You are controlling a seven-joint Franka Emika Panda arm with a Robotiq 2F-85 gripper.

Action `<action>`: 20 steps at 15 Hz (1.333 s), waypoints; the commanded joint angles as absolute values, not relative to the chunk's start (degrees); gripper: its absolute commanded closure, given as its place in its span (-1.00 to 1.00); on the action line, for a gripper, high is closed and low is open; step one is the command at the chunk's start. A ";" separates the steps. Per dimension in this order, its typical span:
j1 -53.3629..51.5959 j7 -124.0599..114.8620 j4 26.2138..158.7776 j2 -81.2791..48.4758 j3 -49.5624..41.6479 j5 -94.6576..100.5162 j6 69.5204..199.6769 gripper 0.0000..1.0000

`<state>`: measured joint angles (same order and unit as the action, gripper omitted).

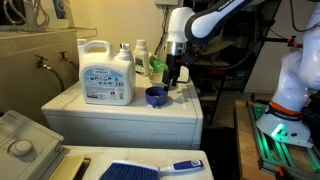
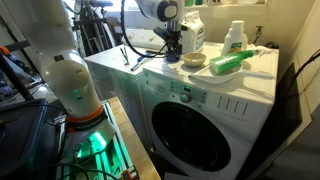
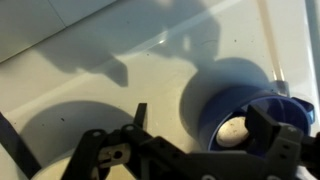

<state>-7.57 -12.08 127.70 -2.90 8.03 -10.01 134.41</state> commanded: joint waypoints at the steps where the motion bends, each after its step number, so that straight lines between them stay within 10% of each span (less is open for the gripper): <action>1: -7.50 -11.61 126.16 -4.70 7.96 -14.52 134.48 -1.00; 3: -7.55 -12.07 125.52 -5.80 7.96 -15.65 134.54 -1.00; 14: -7.82 -12.03 123.53 -7.13 7.87 -13.72 132.45 0.92; 20: -8.07 -11.22 120.48 -3.80 7.97 -12.09 123.17 0.97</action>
<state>-8.03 -11.77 121.71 -6.54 8.09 -13.84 129.52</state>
